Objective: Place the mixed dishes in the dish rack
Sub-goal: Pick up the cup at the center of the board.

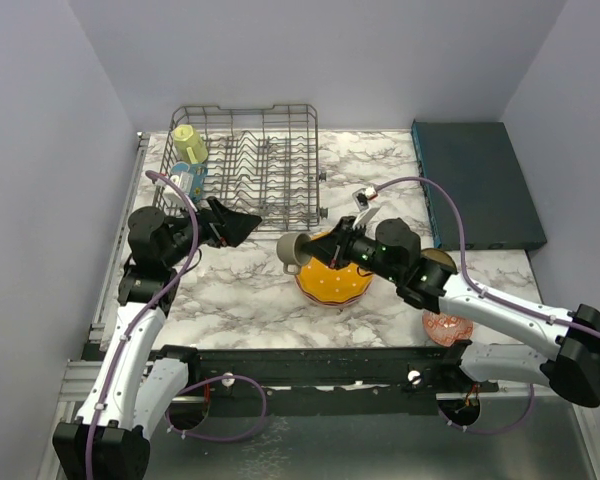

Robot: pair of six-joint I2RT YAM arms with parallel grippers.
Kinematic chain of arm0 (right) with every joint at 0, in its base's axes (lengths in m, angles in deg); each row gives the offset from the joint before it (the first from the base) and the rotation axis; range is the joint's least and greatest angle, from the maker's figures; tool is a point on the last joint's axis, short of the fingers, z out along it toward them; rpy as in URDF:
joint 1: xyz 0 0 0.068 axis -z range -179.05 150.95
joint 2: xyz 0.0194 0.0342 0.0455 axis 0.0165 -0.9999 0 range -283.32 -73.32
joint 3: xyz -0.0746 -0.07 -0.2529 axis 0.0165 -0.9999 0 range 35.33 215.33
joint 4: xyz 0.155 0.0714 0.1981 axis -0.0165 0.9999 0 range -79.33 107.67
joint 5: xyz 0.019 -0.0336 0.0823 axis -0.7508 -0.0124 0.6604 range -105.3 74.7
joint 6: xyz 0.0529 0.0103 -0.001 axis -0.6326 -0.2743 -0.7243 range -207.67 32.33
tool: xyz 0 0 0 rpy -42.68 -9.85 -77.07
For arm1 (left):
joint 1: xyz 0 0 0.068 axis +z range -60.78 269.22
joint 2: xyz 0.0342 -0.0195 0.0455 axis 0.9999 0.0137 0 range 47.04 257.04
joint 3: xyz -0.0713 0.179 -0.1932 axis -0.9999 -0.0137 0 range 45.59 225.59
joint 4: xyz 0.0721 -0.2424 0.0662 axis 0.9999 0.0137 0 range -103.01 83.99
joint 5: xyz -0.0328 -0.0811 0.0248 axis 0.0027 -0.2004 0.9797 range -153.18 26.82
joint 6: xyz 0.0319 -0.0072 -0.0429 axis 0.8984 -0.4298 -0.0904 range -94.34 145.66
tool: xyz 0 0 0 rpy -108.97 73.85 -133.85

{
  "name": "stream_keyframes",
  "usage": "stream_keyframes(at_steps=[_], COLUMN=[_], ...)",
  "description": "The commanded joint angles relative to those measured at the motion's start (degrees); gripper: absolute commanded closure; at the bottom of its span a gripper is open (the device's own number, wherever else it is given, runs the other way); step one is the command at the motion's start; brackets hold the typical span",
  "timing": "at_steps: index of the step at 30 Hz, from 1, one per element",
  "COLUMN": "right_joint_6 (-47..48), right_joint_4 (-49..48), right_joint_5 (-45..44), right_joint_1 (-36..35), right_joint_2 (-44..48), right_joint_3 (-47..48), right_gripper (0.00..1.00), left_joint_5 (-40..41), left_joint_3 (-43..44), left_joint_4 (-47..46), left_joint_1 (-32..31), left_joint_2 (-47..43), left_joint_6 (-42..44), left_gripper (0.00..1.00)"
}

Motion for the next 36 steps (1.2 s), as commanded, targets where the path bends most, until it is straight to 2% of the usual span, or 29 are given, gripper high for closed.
stream_keyframes(at_steps=[1, 7, 18, 27, 36], right_joint_6=[-1.9, -3.3, -6.3, -6.4, -7.0], right_joint_4=[-7.1, -11.1, -23.4, -31.1, -35.5], right_joint_5=[2.2, 2.5, 2.8, 4.9, 10.2], right_joint_1=[0.9, 2.1, 2.2, 2.2, 2.2], right_joint_2=[2.9, 6.2, 7.3, 4.4, -2.7], right_joint_3=[-1.5, -3.7, -7.8, -7.7, -4.0], right_gripper=[0.99, 0.99, 0.99, 0.99, 0.99], left_joint_5=[-8.7, -11.8, -8.4, -8.8, -8.3], left_joint_3=[-1.9, -4.7, -7.3, -9.8, -11.3], left_joint_4=[-8.7, -15.7, -20.5, -24.8, -28.5], left_joint_1=[-0.8, -0.8, -0.9, -0.8, -1.2], left_joint_2=[0.3, -0.1, -1.2, -2.3, -2.8], left_joint_6=[-5.6, -16.5, -35.8, -47.2, -53.0], left_gripper=[0.01, 0.01, 0.01, 0.01, 0.01])
